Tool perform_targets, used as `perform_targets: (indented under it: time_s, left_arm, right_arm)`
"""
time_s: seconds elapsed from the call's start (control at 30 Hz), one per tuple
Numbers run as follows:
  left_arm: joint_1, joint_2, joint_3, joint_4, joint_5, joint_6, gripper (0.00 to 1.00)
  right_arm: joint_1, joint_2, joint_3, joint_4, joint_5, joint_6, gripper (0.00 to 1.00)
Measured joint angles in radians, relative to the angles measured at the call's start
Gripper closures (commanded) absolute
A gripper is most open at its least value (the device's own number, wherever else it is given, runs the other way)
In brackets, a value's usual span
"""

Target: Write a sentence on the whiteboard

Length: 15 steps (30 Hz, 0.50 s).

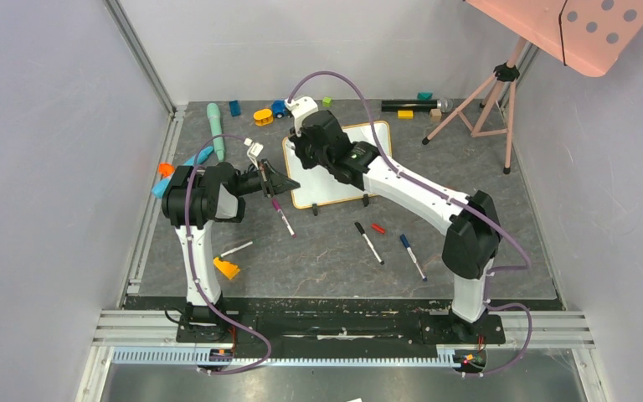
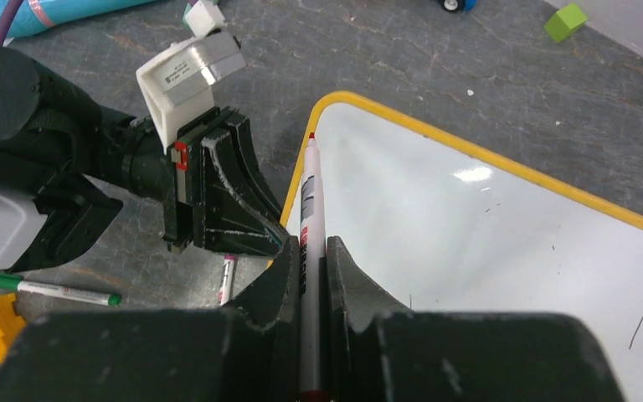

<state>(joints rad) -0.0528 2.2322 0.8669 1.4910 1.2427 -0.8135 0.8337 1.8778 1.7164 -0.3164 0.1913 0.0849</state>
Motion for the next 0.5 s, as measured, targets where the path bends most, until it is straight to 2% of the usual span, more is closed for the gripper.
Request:
perform_targets:
  time_s: [0.5]
  left_arm:
    - [0.000,0.000,0.000,0.000,0.000,0.000,0.98]
  right_arm:
    - [-0.014,0.054,0.077,-0.024,0.055,-0.008,1.00]
